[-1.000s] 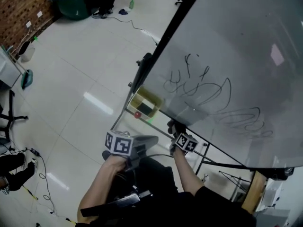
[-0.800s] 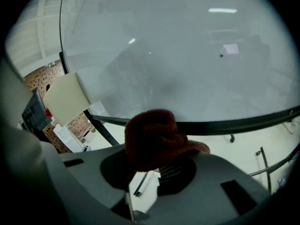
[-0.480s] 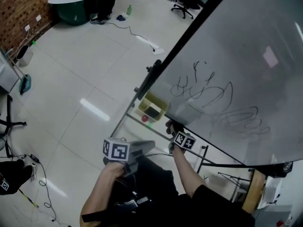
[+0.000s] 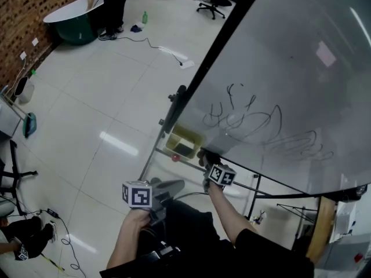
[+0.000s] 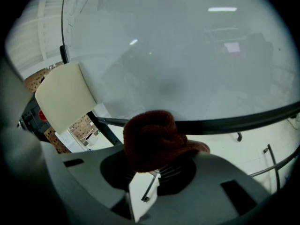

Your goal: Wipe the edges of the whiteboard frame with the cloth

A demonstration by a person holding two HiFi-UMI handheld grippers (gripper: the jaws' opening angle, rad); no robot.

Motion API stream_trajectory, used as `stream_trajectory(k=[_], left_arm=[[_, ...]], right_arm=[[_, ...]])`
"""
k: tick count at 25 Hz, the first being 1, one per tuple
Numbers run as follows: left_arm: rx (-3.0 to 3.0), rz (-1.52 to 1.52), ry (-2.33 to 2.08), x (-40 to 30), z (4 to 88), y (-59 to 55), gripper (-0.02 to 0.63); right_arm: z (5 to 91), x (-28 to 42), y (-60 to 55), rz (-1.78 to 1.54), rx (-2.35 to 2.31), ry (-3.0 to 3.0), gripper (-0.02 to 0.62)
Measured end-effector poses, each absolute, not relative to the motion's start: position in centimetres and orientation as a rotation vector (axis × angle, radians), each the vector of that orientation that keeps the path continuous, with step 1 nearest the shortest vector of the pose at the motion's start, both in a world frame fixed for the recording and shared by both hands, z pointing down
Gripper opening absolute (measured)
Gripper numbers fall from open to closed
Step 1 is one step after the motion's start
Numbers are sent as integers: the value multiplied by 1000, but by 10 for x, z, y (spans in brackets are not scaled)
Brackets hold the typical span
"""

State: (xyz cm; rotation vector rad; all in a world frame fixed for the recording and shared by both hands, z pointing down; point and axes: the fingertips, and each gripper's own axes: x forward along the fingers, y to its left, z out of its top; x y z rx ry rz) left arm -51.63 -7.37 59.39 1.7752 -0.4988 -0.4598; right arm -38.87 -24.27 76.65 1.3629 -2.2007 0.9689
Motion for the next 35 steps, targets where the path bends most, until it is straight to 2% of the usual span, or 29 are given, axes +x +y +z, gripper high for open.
stream_trajectory(k=[21,35], left_arm=[[1787,-343,-431,-556,599,-111,-5],[1836,-152,-143,-604,602,-112,-3]], right_arm=[[762,-438,-241,893,1261,-2332,87],[767,-445,-247,899,1577,-2256,86]])
